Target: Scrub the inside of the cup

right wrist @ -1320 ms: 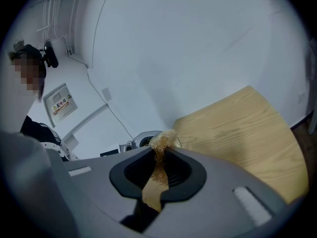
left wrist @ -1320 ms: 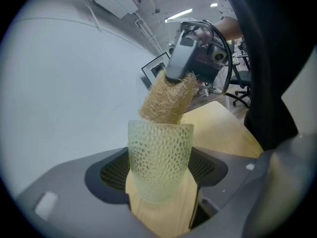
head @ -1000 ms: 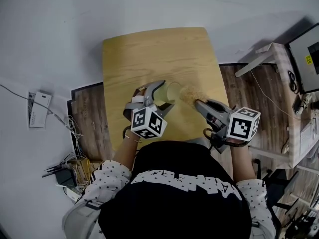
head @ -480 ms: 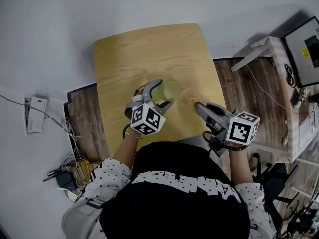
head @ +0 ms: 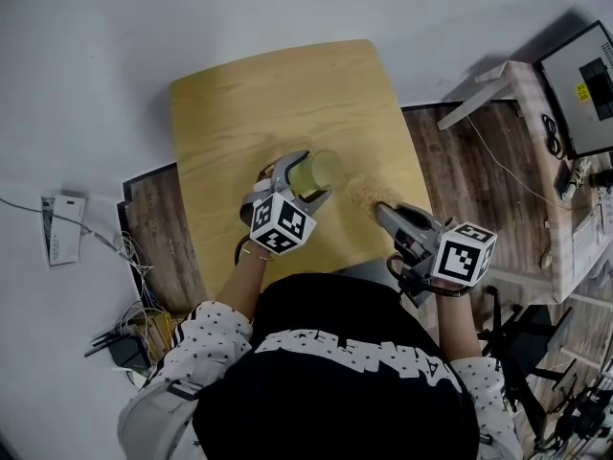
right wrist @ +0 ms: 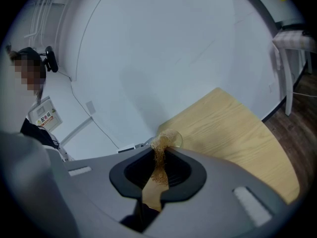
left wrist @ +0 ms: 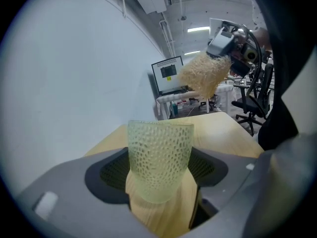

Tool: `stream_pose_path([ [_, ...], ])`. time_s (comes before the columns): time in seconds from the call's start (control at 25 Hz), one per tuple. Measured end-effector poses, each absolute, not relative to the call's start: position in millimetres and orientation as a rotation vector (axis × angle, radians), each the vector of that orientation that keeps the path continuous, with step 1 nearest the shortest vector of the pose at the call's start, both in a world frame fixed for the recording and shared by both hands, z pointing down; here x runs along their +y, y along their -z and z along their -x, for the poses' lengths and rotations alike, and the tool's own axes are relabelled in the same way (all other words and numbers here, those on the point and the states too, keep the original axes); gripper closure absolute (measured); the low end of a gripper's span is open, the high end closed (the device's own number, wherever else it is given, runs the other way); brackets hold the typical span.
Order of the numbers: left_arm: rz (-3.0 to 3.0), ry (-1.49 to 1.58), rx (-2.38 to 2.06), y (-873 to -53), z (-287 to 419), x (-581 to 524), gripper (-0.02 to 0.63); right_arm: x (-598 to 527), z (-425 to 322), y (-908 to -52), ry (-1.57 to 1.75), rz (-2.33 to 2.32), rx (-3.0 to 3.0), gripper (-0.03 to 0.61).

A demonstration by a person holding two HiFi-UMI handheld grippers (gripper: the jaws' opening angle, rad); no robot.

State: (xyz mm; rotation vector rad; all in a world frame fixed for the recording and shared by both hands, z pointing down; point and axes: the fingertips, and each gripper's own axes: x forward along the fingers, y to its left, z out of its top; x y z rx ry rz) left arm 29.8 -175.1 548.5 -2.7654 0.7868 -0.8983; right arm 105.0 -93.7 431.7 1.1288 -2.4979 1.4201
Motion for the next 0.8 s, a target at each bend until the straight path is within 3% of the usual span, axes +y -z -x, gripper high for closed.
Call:
stream_pose_path([
  [0.8, 2.858, 0.904, 0.747, -575.1, -22.2, -183.0, 0.252, -107.3, -89.2, -434.5, -1.402, -1.13, -2.472, 0.52],
])
